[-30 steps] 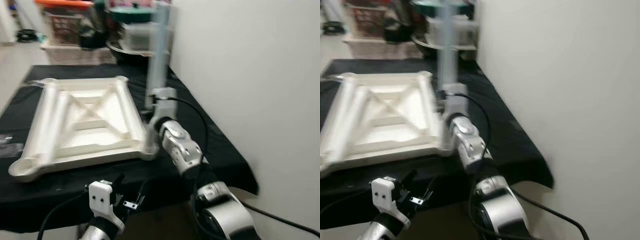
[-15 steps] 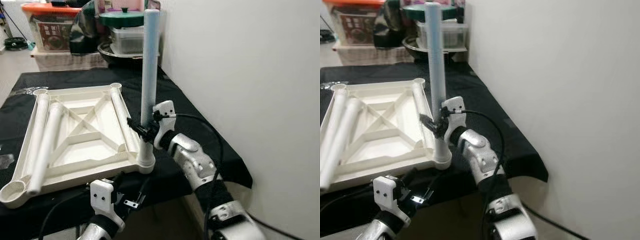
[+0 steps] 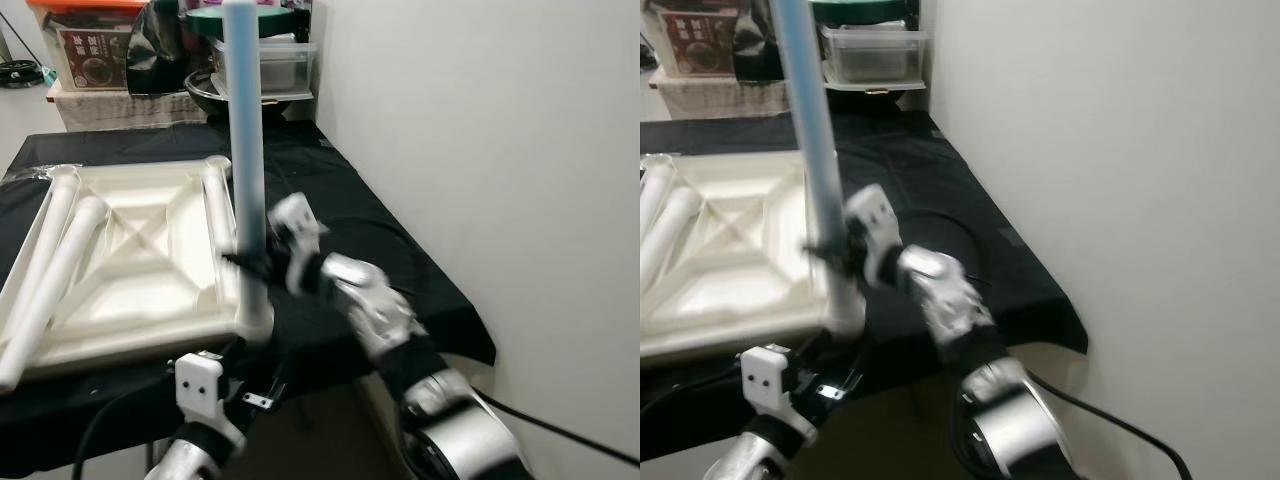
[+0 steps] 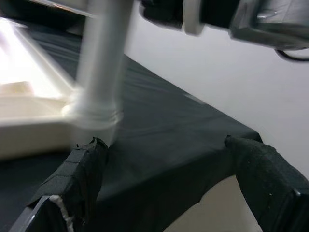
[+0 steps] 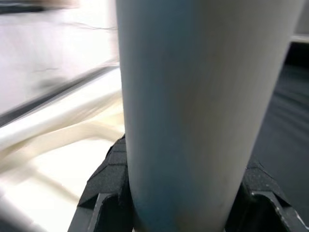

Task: Building children table

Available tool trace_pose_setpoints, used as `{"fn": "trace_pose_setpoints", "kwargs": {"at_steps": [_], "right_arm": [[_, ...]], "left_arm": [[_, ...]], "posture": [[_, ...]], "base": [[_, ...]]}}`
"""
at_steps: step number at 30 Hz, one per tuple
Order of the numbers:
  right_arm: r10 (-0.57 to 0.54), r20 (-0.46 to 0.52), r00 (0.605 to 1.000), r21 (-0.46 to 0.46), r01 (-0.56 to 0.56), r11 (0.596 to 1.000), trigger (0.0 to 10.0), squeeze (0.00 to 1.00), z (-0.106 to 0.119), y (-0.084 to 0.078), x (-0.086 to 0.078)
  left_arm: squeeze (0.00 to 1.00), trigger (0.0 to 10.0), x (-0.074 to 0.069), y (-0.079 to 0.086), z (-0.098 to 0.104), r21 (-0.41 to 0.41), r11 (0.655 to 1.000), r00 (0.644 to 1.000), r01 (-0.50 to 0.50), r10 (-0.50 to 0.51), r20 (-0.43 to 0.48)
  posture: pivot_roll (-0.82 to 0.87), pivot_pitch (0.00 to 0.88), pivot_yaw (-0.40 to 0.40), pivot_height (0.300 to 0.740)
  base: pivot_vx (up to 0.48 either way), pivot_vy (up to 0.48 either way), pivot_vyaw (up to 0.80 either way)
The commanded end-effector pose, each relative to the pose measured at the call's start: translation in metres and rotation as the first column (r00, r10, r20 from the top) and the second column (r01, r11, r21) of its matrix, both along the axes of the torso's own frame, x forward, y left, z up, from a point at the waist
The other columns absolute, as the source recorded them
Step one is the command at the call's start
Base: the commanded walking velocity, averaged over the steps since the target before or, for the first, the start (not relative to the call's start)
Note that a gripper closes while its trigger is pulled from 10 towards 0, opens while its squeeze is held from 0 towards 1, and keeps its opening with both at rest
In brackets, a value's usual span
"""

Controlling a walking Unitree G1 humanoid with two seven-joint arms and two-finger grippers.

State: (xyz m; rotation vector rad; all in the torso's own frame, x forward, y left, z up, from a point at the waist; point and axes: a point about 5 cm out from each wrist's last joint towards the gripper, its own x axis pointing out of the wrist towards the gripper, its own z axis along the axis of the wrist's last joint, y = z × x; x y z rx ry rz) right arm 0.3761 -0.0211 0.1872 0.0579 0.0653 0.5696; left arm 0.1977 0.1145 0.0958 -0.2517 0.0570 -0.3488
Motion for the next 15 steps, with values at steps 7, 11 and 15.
{"fn": "trace_pose_setpoints", "kwargs": {"at_steps": [7, 11, 15], "right_arm": [[-0.324, -0.107, 0.94, -0.018, 0.324, 0.946, 7.1, 0.0, -0.039, -0.026, -0.022], [-0.213, -0.078, 0.974, 0.048, 0.217, 0.975, 10.0, 0.0, -0.03, -0.012, -0.03], [0.138, 0.091, 0.986, 0.175, -0.152, 0.973, 10.0, 0.0, 0.01, 0.005, -0.032]], "left_arm": [[0.0, 10.0, -0.003, 0.003, -0.003, 0.006, 1.0, 1.0, -0.003, 0.003, -0.021], [0.0, 10.0, -0.003, 0.003, -0.003, 0.005, 1.0, 1.0, 0.003, -0.003, -0.022], [0.0, 10.0, -0.001, 0.0, -0.003, -0.001, 1.0, 1.0, 0.008, -0.008, -0.02]], "posture": [[0.12, 0.0, -0.102, 0.74], [0.11, 0.0, -0.097, 0.74], [0.13, 0.0, -0.115, 0.74]], "base": [[0.0, 0.0, 0.0], [0.0, 0.0, 0.0], [0.0, 0.0, 0.0]]}}
